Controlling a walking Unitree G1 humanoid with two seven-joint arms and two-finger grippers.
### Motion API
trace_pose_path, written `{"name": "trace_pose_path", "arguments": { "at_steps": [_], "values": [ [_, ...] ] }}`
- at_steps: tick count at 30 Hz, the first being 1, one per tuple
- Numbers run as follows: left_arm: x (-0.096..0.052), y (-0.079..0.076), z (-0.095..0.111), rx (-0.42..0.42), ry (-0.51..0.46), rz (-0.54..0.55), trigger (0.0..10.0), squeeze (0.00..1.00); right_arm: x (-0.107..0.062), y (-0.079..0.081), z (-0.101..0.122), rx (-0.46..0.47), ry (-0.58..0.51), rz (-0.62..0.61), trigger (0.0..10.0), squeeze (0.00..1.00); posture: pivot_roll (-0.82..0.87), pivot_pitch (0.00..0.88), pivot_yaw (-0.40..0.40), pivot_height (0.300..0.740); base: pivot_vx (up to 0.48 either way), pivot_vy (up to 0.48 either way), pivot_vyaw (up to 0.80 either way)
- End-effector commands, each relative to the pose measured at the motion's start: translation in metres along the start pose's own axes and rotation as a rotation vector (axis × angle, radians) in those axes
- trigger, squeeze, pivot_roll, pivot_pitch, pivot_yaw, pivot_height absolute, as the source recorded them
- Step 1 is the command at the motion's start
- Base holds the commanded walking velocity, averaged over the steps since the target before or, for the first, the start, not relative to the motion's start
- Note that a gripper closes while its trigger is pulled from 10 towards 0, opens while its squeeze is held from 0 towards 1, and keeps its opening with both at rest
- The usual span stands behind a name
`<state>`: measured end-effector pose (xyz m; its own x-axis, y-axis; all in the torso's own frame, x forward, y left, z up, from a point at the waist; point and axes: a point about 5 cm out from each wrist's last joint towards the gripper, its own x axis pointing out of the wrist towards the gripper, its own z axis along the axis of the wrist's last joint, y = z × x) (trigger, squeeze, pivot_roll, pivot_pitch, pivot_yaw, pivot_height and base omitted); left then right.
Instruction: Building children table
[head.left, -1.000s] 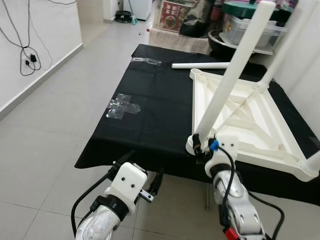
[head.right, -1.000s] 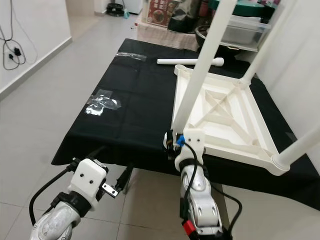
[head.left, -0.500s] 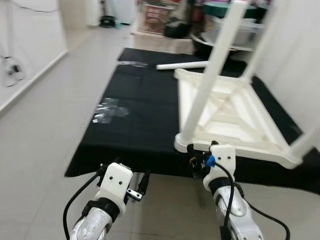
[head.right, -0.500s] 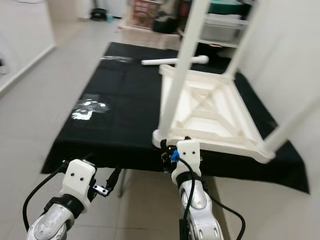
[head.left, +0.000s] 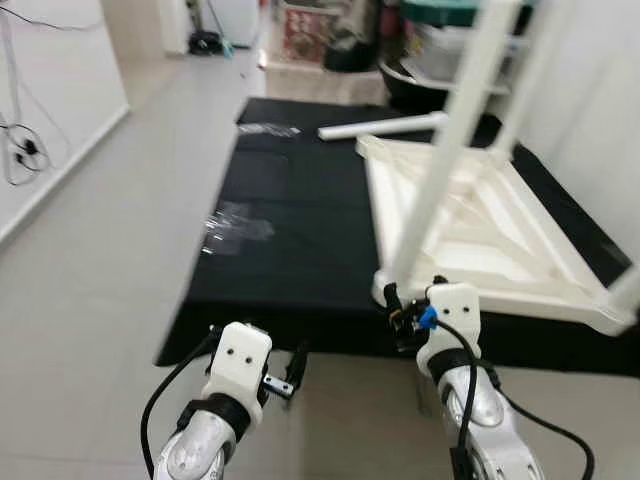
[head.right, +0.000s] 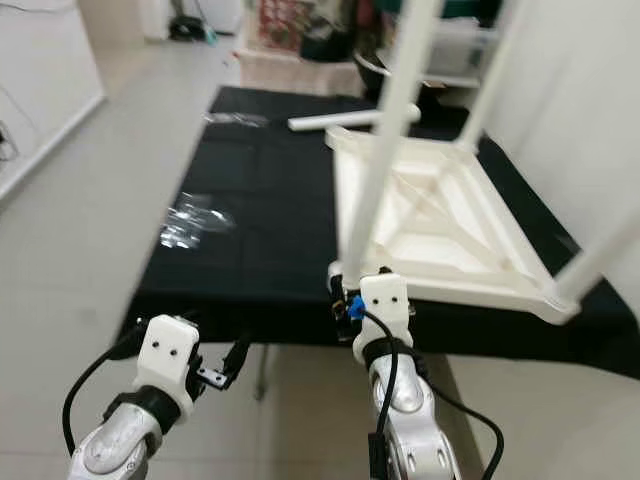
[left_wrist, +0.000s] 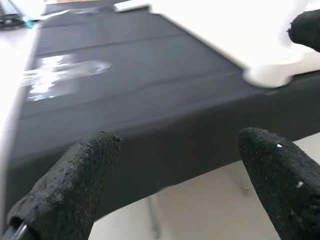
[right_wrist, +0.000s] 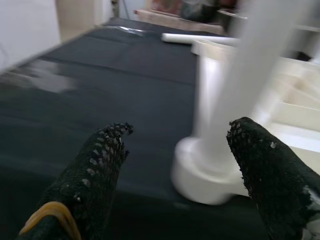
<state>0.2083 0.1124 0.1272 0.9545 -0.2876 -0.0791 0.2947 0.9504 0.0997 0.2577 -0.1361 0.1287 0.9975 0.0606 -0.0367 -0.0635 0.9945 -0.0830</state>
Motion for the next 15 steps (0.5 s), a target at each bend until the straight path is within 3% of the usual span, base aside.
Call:
{"name": "trace_pose_path", "arguments": {
  "at_steps": [1, 4, 15],
  "values": [
    [0.002, -0.0011, -0.0031, 0.002, 0.022, 0.0, 10.0, 0.0, -0.0008, -0.0021, -0.0042, 0.008, 0.023, 0.002, 10.0, 0.0, 0.1, 0.029, -0.114, 0.74, 0.0, 0.48, 0.0],
    [0.0026, 0.0003, -0.0031, 0.0, 0.018, 0.015, 10.0, 0.0, -0.0003, -0.0019, -0.0033, 0.009, 0.017, 0.01, 10.0, 0.0, 0.1, 0.032, -0.112, 0.74, 0.0, 0.377, 0.0],
    [0.0032, 0.0036, -0.0042, 0.014, 0.025, 0.043, 10.0, 0.0, 0.0042, -0.0004, -0.0006, 0.028, 0.007, 0.042, 10.0, 0.0, 0.09, 0.045, -0.106, 0.74, 0.0, 0.0, 0.0]
  ]
}}
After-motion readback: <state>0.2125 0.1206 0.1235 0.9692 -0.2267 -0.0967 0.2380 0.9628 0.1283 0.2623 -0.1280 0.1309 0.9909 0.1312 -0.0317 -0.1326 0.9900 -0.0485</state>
